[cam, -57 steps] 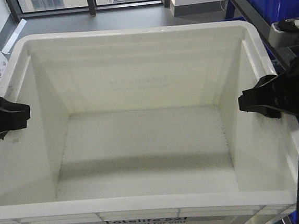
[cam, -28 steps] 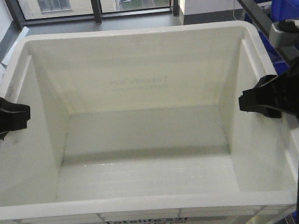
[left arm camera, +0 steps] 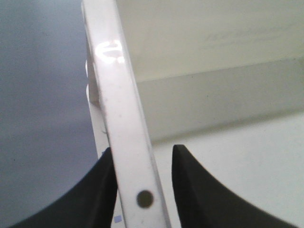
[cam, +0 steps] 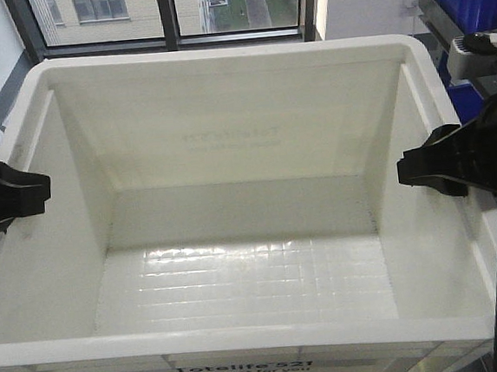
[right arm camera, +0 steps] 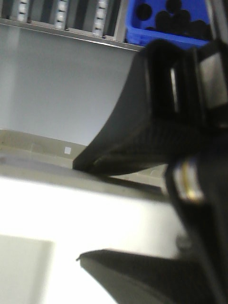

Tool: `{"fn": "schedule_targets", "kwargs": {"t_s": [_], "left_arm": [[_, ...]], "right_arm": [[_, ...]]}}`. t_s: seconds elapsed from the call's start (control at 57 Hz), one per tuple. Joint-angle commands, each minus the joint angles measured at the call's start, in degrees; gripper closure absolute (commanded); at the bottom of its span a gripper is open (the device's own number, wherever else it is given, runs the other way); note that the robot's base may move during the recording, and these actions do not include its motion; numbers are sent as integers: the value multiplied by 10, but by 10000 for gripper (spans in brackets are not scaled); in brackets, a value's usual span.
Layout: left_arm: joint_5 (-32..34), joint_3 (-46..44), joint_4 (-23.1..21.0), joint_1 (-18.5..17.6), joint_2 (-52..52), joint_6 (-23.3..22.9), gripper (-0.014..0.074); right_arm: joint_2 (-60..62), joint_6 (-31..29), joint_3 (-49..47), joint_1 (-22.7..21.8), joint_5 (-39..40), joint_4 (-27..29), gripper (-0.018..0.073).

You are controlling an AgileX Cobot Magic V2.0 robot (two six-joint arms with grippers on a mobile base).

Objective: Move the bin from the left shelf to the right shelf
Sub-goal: 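Keep holding the tote while the base drives past the windows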

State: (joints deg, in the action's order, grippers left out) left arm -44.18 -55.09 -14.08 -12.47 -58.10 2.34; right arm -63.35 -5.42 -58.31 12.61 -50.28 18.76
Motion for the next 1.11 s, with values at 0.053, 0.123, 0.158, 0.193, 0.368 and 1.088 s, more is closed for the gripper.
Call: {"fn": "schedule_targets", "kwargs": {"t_s": [0.053, 0.123, 0.158, 0.193, 0.368, 1.088], "left_arm": [[64, -22, -28, -7, 16, 16, 603], [64, -22, -28, -7, 16, 16, 603], [64, -22, -28, -7, 16, 16, 603], [64, -22, -28, -7, 16, 16, 603], [64, -22, -28, -7, 16, 16, 603], [64, -22, -28, -7, 16, 16, 603]], "right_arm": [[18, -27, -24, -1, 57, 28, 564], [18, -27, -24, -1, 57, 28, 564], [18, -27, -24, -1, 57, 28, 564], [18, -27, -24, -1, 57, 28, 564], [18, -27, -24, -1, 57, 28, 564], [18, -27, -24, -1, 57, 28, 564]]}}
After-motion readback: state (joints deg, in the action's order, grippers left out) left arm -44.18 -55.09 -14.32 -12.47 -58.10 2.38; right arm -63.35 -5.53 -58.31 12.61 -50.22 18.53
